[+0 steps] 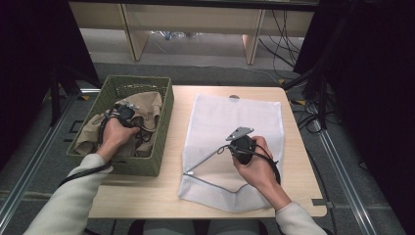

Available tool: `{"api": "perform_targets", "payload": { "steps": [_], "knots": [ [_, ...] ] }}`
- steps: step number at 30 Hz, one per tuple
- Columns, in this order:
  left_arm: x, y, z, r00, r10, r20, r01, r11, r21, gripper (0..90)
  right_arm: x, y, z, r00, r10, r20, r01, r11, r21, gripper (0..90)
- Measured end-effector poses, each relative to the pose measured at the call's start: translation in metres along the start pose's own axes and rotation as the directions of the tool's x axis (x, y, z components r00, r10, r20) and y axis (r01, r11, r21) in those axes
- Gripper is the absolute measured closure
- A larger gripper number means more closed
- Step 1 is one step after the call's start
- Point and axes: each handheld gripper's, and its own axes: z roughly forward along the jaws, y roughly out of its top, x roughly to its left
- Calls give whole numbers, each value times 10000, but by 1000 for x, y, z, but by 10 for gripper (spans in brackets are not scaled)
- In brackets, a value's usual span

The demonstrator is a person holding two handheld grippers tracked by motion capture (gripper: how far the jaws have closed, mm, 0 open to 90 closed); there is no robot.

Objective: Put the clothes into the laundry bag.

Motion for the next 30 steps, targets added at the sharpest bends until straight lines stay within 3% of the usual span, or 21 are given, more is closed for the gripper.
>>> {"api": "perform_targets", "payload": {
  "steps": [3, 5, 7, 8, 9, 10, 12, 13, 14, 16, 19, 21, 23, 25, 30],
  "knots": [
    [-3, 0, 4, 9994, 339, -84, -338, 9994, 88, 306, 0, 0, 0, 10000, -7, -2, 7, 10000, 21, 896],
    [-3, 0, 7, 9998, 83, -170, -83, 10000, 10, 300, 0, 0, 0, 10000, -3, -3, 3, 10000, 31, 896],
    [-3, 0, 8, 9987, 359, -357, -357, 9993, 72, 317, 0, 0, 0, 10000, 15, -30, -15, 10000, 46, 896],
    [-4, 0, 9, 9989, 302, -348, -303, 9995, -18, 337, -1, 0, 0, 10000, -15, -22, 15, 10000, 91, 896],
    [-3, 0, 8, 9989, 422, -216, -422, 9991, 25, 376, 0, 0, 0, 10000, 30, 4, -30, 10000, 80, 896],
    [-4, -1, 8, 9996, 123, -258, -128, 9998, -177, 395, 0, 0, 0, 10000, 39, -23, -38, 10000, 84, 896],
    [-1, -1, 8, 10000, -79, -2, 79, 9999, -146, 399, -2, 0, 0, 9999, -93, -59, 94, 9999, 66, 896],
    [2, -1, 6, 9994, -272, 199, 274, 9996, -105, 405, 0, -1, 0, 9997, 235, -53, -234, 9996, 141, 896],
    [5, -1, 5, 9989, -349, 322, 352, 9993, -83, 423, -1, -1, 0, 9999, 158, -41, -157, 9998, 114, 896],
    [9, -2, 3, 9986, -210, 475, 205, 9997, 100, 447, -1, -1, 0, 10000, 47, -14, -47, 9999, 101, 896],
    [9, -7, 5, 9999, 83, 108, -86, 9994, 335, 493, -1, -1, 0, 9997, 230, -7, -230, 9996, 154, 896],
    [6, -12, 10, 9997, 201, 119, -209, 9973, 704, 469, -3, -1, 1, 10000, -28, 21, 28, 10000, 79, 896],
    [3, -15, 16, 9997, -38, -239, 55, 9975, 710, 425, -2, -1, 1, 9999, 117, -38, -117, 9998, 130, 896],
    [2, -16, 19, 9995, -32, -307, 55, 9971, 756, 413, -3, -2, 1, 10000, 98, -14, -98, 9999, 141, 896],
    [3, -13, 18, 9988, 22, -486, 14, 9974, 725, 601, -3, -2, 1, 9999, 151, -10, -150, 9998, 135, 896]
  ]
}}
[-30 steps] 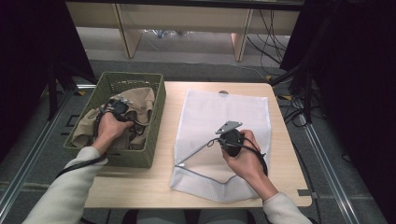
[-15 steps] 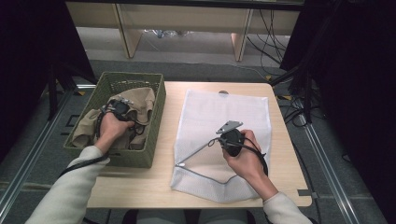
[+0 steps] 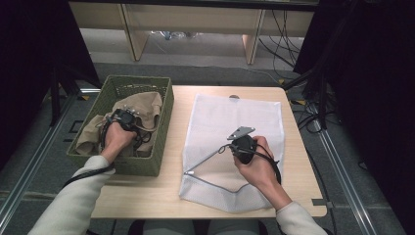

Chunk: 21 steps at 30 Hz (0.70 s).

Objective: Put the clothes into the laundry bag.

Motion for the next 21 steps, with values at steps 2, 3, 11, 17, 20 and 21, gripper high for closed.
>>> {"api": "perform_targets", "payload": {
  "steps": [2, 3, 11, 17, 20, 21],
  "knots": [
    [2, -1, -3, 9997, -189, 160, 191, 9997, -152, 654, -1, 0, 1, 9999, -134, -16, 134, 9999, -21, 896],
    [3, -2, -4, 9993, -348, 161, 352, 9989, -304, 671, -1, 0, 1, 9999, -107, -20, 107, 9999, -22, 896],
    [12, -9, -24, 9860, -1536, 652, 1644, 9609, -2228, 749, -1, -1, 0, 9998, 176, -62, -175, 9998, 31, 896],
    [15, -10, -41, 9807, -1865, 594, 1950, 9063, -3748, 761, -1, -1, 0, 10000, 63, -2, -63, 10000, -44, 896],
    [18, -9, -51, 9795, -1977, 392, 1947, 8778, -4377, 767, -1, -1, 1, 10000, 73, -18, -73, 10000, -42, 896],
    [18, -8, -54, 9792, -2004, 322, 1929, 8689, -4559, 769, -1, -1, 1, 10000, 72, -27, -72, 10000, -38, 896]
  ]
}}
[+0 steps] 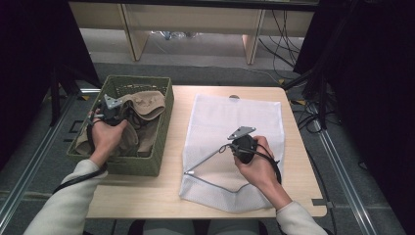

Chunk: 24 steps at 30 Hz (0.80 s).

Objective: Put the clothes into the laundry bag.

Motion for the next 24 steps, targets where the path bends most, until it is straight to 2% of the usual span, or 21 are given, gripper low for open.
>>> {"api": "perform_targets", "payload": {
  "steps": [6, 8, 13, 24],
  "knots": [
    [1, 10, -9, 9998, 14, -205, -33, 9959, -901, 772, -1, 0, 0, 10000, -23, 31, 23, 10000, -43, 896],
    [0, 12, -12, 9997, -74, -223, 44, 9914, -1309, 773, -1, 0, 0, 10000, -39, 82, 39, 9999, -94, 896],
    [-3, 17, -17, 9999, 35, -108, -59, 9730, -2307, 772, -2, -1, 0, 10000, -37, 79, 38, 10000, -88, 896],
    [-6, 23, -22, 10000, -90, 18, 91, 9458, -3247, 772, -2, -1, 1, 10000, -36, 85, 37, 10000, -90, 896]
  ]
}}
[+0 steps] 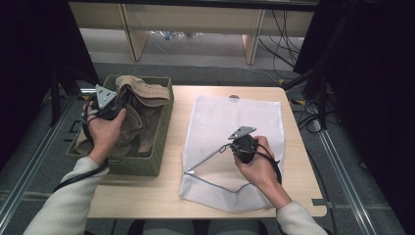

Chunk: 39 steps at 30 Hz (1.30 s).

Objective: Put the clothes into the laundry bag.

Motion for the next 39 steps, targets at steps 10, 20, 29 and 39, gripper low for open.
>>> {"api": "perform_targets", "payload": {
  "steps": [10, 20, 29, 39],
  "knots": [
    [3, 14, -8, 9998, -116, 156, 129, 9963, -846, 772, 0, 0, -1, 9999, 127, -23, -127, 9999, 7, 896],
    [4, 33, -22, 9994, -288, 187, 314, 9873, -1559, 772, 0, 0, -2, 9998, 173, -60, -174, 9998, -110, 897],
    [-1, 43, -30, 9993, -125, 362, 197, 9785, -2051, 772, -2, 2, -7, 9999, 67, 108, -62, 9989, -458, 897],
    [-4, 47, -33, 9983, 114, 567, 15, 9749, -2225, 772, -1, 2, -8, 10000, 57, 76, -53, 9989, -471, 897]
  ]
}}
